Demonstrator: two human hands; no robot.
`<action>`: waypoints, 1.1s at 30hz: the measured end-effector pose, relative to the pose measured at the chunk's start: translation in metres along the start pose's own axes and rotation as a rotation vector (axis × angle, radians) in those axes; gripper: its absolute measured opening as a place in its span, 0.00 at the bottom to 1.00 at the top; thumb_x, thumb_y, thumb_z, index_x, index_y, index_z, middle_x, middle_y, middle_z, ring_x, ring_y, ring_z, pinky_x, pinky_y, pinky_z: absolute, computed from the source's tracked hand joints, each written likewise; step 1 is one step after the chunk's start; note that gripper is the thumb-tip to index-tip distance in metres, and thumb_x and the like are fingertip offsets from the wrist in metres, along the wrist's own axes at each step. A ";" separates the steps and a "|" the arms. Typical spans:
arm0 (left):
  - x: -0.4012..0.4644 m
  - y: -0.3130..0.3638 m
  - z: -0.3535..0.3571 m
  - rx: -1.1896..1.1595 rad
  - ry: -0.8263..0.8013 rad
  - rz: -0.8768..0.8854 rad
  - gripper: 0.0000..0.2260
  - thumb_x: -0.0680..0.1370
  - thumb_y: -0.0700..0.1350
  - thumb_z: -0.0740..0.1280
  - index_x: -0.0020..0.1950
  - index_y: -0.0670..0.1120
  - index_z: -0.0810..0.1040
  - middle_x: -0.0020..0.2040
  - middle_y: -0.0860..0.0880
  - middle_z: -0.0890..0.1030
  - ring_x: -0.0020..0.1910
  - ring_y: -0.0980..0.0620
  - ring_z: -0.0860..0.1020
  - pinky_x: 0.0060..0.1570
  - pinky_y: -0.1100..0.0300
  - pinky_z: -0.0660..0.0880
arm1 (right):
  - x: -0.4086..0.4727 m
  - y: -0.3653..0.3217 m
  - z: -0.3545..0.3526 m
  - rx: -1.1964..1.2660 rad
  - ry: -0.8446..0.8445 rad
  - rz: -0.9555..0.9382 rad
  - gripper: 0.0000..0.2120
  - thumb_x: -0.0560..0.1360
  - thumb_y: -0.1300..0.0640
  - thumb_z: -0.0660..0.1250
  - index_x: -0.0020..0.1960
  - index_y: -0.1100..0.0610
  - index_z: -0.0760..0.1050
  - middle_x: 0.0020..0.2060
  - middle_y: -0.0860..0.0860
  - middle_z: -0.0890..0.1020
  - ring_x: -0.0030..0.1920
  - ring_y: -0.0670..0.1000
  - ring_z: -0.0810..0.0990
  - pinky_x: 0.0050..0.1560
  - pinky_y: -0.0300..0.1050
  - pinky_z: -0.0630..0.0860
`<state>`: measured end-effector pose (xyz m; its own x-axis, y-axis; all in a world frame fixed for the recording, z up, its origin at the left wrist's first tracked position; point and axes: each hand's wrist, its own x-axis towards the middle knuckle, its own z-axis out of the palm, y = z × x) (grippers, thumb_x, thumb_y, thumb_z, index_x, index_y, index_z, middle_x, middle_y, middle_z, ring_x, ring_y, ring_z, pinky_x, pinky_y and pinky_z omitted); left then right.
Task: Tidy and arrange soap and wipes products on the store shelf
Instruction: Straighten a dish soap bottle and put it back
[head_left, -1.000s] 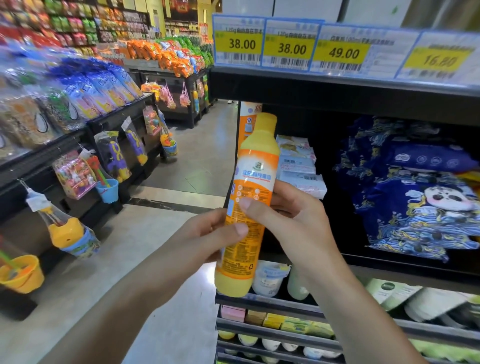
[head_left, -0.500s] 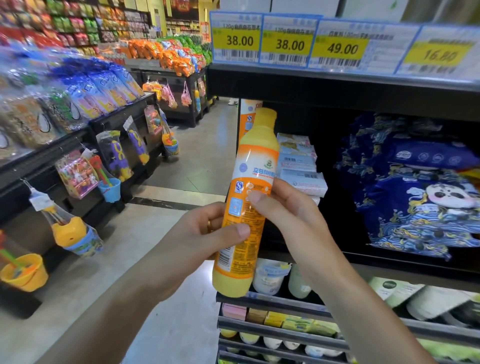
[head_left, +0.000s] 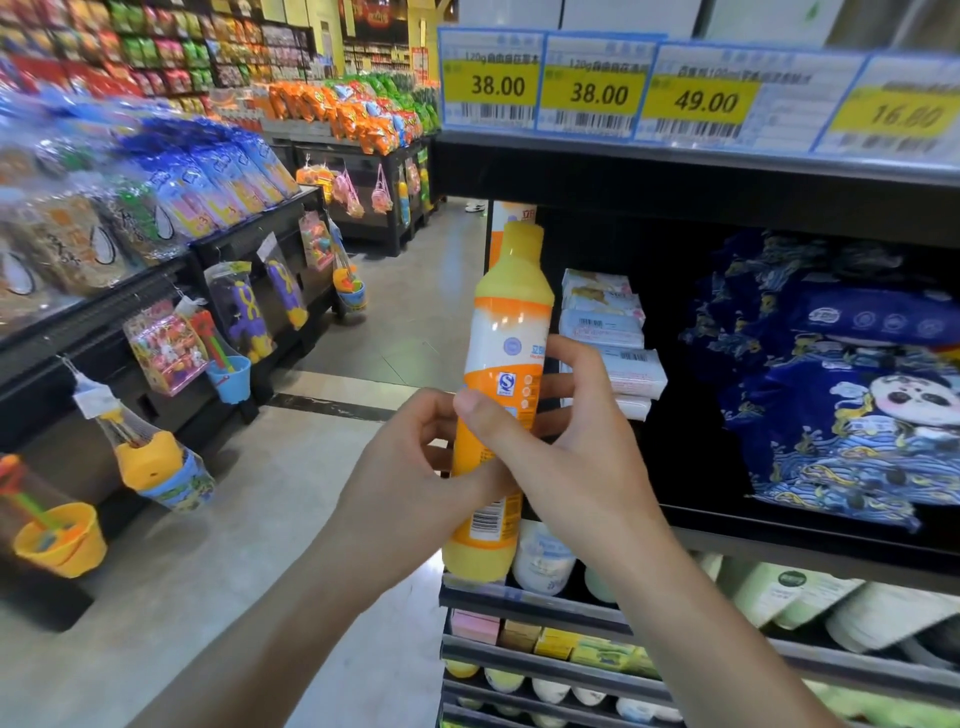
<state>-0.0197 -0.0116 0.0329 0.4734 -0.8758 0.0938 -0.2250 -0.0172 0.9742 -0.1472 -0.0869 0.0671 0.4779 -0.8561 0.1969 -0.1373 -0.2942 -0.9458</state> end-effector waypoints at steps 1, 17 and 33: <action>0.000 -0.001 0.001 0.020 0.011 0.013 0.30 0.59 0.67 0.75 0.60 0.63 0.77 0.53 0.62 0.85 0.52 0.58 0.85 0.49 0.53 0.85 | 0.000 -0.001 0.002 -0.008 0.015 0.006 0.31 0.62 0.27 0.73 0.61 0.27 0.65 0.53 0.36 0.79 0.51 0.37 0.81 0.49 0.47 0.84; -0.002 0.001 -0.003 -0.073 -0.145 -0.033 0.26 0.66 0.69 0.74 0.61 0.64 0.80 0.58 0.60 0.85 0.57 0.58 0.84 0.54 0.57 0.82 | 0.008 0.002 -0.011 0.107 -0.015 0.002 0.19 0.70 0.44 0.78 0.58 0.39 0.80 0.47 0.41 0.86 0.49 0.44 0.85 0.50 0.48 0.84; -0.004 0.015 -0.013 -0.168 -0.293 -0.117 0.20 0.73 0.59 0.72 0.64 0.57 0.82 0.59 0.54 0.87 0.58 0.53 0.85 0.51 0.59 0.83 | 0.007 -0.004 -0.026 0.309 -0.214 0.030 0.20 0.71 0.49 0.74 0.62 0.50 0.81 0.53 0.47 0.87 0.54 0.47 0.86 0.51 0.35 0.81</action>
<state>-0.0139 -0.0015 0.0500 0.2175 -0.9742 -0.0597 -0.0286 -0.0675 0.9973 -0.1663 -0.1026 0.0787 0.6526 -0.7446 0.1402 0.0985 -0.1001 -0.9901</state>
